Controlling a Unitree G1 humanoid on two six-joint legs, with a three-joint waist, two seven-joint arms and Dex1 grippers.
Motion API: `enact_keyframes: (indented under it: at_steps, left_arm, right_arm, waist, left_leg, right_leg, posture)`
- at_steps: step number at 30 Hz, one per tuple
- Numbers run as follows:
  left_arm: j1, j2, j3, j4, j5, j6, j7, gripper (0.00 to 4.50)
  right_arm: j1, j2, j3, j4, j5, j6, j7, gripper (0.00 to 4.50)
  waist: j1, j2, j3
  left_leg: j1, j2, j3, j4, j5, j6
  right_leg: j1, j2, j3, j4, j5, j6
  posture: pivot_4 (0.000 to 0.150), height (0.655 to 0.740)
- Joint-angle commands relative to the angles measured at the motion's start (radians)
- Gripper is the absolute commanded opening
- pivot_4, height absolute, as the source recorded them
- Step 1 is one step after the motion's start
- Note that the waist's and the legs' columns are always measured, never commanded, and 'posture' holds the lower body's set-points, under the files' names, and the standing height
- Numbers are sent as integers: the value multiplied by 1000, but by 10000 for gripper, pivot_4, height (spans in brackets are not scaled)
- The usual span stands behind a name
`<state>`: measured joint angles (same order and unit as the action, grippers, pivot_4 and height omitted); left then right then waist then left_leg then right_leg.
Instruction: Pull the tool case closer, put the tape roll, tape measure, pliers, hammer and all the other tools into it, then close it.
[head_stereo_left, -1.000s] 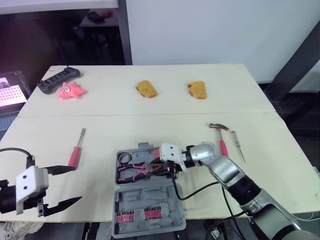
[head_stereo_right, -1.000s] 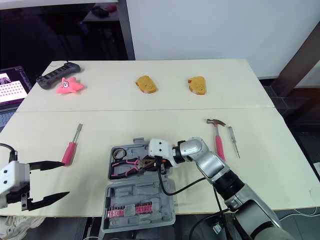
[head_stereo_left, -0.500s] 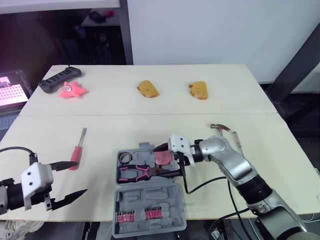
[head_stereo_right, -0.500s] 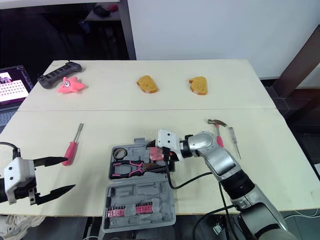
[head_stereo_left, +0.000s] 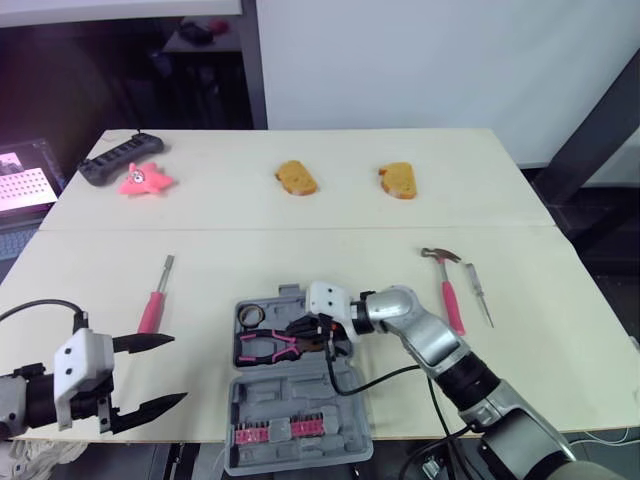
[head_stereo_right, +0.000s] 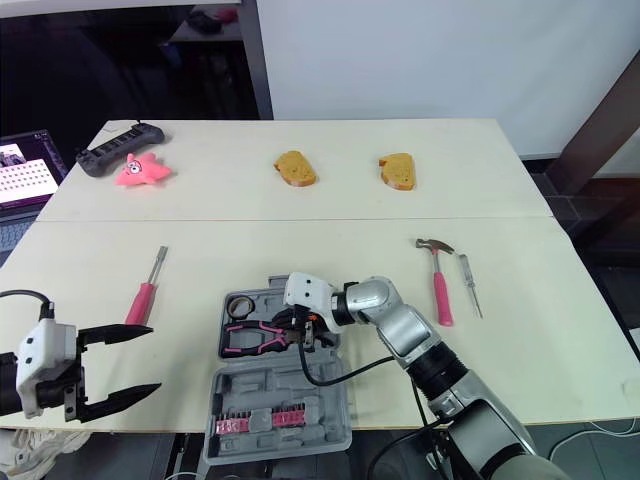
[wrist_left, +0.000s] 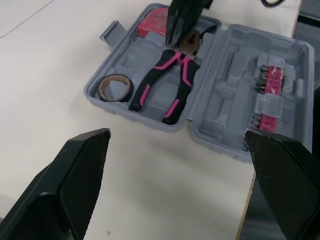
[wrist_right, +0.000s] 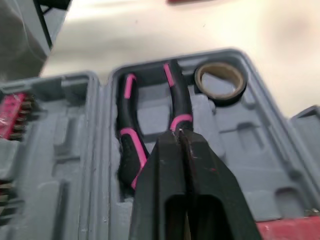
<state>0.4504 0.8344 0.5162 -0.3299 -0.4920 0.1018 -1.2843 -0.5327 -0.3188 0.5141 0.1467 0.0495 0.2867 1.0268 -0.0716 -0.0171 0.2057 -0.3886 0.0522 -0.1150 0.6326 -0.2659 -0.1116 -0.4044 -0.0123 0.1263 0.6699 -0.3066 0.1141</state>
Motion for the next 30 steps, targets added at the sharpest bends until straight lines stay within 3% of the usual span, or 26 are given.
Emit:
enact_keyframes:
  at_steps: [1,6,10,14,21,25,28,30]
  left_arm:
    - [-8,10,-3,-30,-12,1,5,45000]
    - [-7,16,-4,-46,-14,21,11,45000]
    - [6,41,-14,-56,2,72,23,45000]
    - [4,57,-30,-59,21,89,38,45000]
    - [-68,38,-79,-20,144,33,151,45000]
    - [-82,62,-103,16,150,25,116,45000]
    - [-84,87,-103,54,117,-1,39,45000]
    - [-77,112,-108,84,105,-12,-23,39865]
  right_arm:
    - [-35,24,29,42,-59,-13,-27,413]
    - [-21,10,108,140,-168,22,-44,413]
    - [-4,0,146,173,-201,10,-34,413]
    - [-6,9,137,186,-208,-22,-42,413]
    - [-38,43,-65,42,-12,-230,-4,413]
    - [-17,-37,-158,-80,92,-211,75,413]
    - [29,-180,-205,-167,126,-207,165,413]
    - [64,-295,-212,-204,140,-169,246,0]
  waist:
    - [-1,0,0]
    - [-2,0,-1]
    - [-1,0,-5]
    - [-2,-1,-15]
    - [0,-1,-13]
    - [0,0,-12]
    - [5,1,-12]
    - [7,0,-11]
  left_leg:
    - [0,0,0,0,0,0]
    - [3,0,0,0,0,0]
    - [15,0,0,-3,0,0]
    - [16,0,1,-3,0,0]
    - [13,0,1,-3,0,0]
    - [13,0,1,-4,0,0]
    - [12,0,0,-5,0,0]
    - [12,-1,1,-5,0,0]
  right_leg:
    - [0,0,0,0,0,0]
    - [1,0,0,1,0,0]
    - [14,0,0,-2,-2,-3]
    - [15,0,1,-3,-3,-4]
    - [13,0,1,-3,-2,-3]
    - [12,0,1,-3,-1,0]
    - [12,0,1,-4,-1,0]
    - [13,-1,1,-5,-3,-2]
  posture:
    - [1500,7400]
    - [1500,7400]
    - [1500,7400]
    - [1500,7400]
    - [1500,7400]
    - [1500,7400]
    - [1500,7400]
    - [1500,7400]
